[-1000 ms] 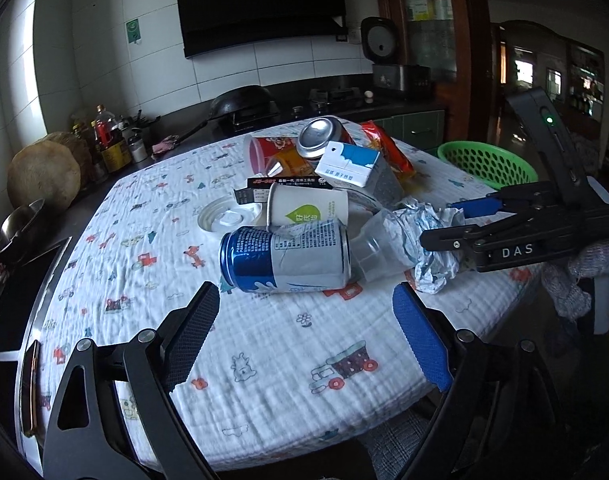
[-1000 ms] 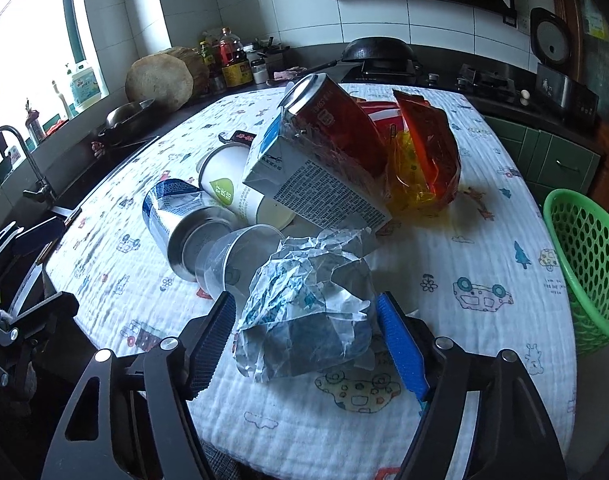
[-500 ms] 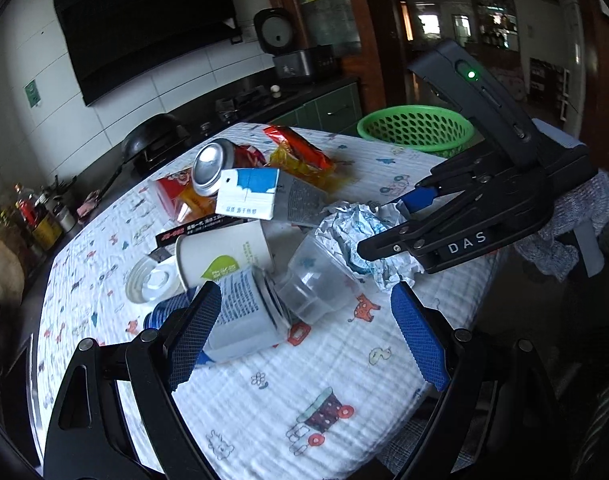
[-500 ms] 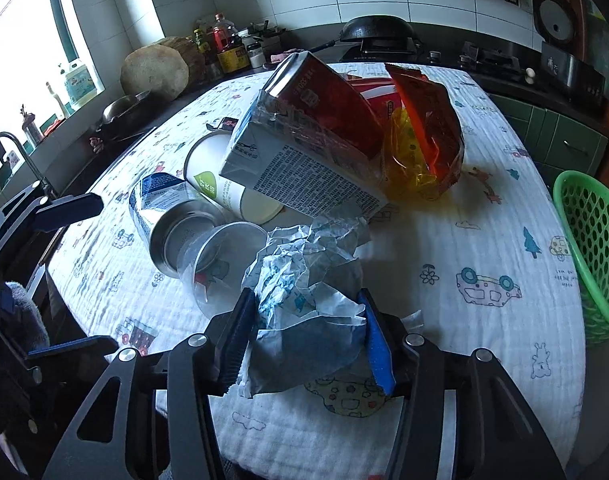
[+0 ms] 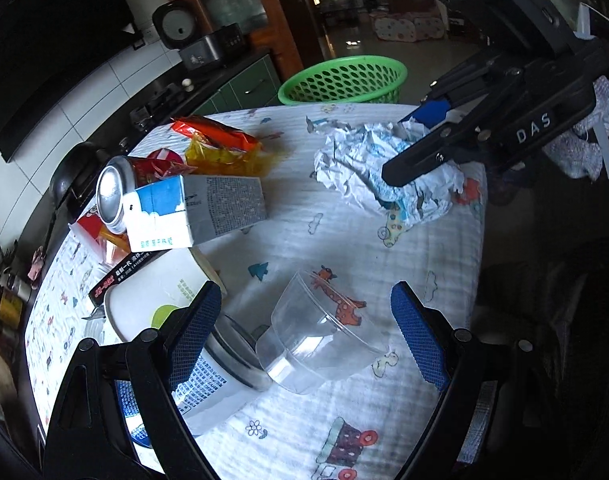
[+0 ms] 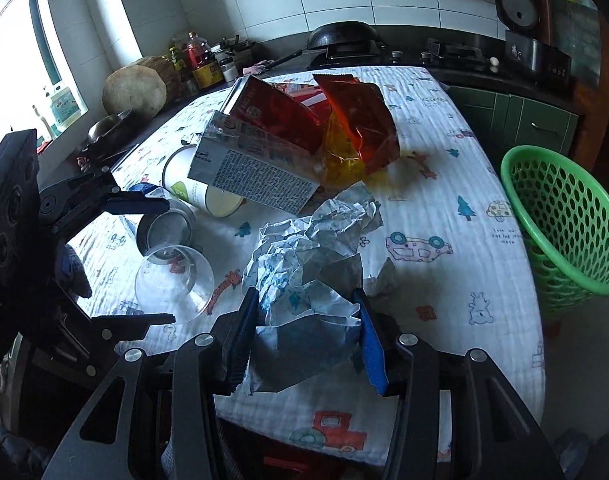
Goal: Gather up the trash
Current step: 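Carry the foil and clear cup to the green basket with both tools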
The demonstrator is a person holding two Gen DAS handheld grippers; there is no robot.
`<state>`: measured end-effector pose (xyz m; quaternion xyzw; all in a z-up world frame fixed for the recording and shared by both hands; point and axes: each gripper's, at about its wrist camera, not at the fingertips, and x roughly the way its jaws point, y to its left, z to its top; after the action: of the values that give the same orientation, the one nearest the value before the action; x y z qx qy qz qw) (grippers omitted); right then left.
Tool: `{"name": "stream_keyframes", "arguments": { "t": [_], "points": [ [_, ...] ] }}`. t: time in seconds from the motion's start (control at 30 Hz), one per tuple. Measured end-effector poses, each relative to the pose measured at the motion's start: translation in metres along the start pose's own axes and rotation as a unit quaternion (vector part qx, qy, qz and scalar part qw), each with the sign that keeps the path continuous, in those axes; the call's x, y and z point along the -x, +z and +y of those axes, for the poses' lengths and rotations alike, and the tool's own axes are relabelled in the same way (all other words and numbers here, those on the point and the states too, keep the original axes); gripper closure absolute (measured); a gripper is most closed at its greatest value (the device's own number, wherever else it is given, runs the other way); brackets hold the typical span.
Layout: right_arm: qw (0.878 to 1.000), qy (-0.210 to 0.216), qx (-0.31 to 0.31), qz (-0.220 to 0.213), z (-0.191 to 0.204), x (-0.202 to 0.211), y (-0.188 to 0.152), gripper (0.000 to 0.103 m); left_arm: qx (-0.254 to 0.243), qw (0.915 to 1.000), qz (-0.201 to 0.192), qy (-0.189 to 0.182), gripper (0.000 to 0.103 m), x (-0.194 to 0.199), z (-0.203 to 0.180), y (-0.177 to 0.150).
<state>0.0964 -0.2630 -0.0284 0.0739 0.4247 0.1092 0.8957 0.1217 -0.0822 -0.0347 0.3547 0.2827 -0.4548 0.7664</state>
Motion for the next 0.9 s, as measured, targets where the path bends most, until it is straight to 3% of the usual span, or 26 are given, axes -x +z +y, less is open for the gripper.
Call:
{"name": "stream_keyframes", "arguments": {
  "t": [0.23,0.63,0.77,0.9],
  "points": [
    [1.000,0.002,-0.004,0.008,-0.003,-0.003,-0.008,0.057,-0.036,0.9991,0.011,-0.022,0.022,-0.002,-0.011,-0.009],
    [1.000,0.001,-0.006,0.007,-0.002,-0.006,-0.006,0.057,-0.109,0.9935,0.030,-0.015,0.023,0.003,-0.020,-0.019],
    [1.000,0.001,-0.007,0.005,-0.004,-0.005,-0.006,0.057,-0.129,0.9908,0.038,-0.018,0.039,-0.002,-0.024,-0.018],
    [1.000,0.001,-0.009,0.001,-0.005,-0.002,-0.007,0.057,-0.128,0.9910,0.036,-0.017,0.039,-0.001,-0.025,-0.017]
  ]
}}
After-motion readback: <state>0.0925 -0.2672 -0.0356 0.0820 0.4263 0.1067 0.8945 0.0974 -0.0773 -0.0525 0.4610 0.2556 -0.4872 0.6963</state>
